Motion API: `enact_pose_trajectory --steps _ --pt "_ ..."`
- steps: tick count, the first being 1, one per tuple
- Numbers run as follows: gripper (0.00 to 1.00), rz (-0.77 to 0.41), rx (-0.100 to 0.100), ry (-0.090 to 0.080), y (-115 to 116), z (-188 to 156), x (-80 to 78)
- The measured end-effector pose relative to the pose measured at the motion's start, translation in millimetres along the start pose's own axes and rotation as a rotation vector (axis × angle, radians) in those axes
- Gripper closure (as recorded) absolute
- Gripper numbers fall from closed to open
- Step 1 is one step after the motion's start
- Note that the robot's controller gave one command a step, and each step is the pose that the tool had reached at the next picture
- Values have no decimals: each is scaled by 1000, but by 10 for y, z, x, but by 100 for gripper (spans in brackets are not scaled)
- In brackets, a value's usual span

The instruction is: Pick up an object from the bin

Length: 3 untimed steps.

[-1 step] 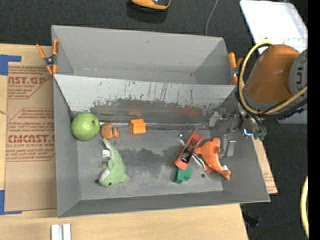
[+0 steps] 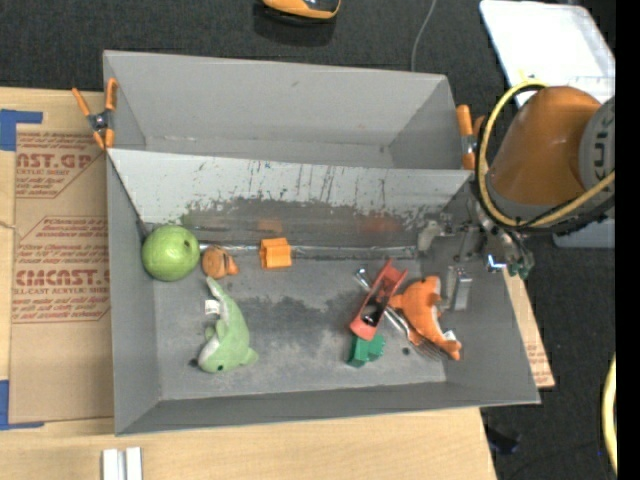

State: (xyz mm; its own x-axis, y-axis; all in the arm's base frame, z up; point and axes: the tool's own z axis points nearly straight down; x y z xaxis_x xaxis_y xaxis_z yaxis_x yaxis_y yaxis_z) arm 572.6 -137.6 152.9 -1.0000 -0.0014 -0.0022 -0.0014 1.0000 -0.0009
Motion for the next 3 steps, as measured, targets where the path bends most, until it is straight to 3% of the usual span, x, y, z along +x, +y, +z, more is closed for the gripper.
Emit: enact_pose_trajectory --steps 1,2,3 --pt "0 -396 0 -2 73 305 104" --pt "0 -421 0 -4 -26 596 461" --pt "0 -448 0 -4 17 684 443"
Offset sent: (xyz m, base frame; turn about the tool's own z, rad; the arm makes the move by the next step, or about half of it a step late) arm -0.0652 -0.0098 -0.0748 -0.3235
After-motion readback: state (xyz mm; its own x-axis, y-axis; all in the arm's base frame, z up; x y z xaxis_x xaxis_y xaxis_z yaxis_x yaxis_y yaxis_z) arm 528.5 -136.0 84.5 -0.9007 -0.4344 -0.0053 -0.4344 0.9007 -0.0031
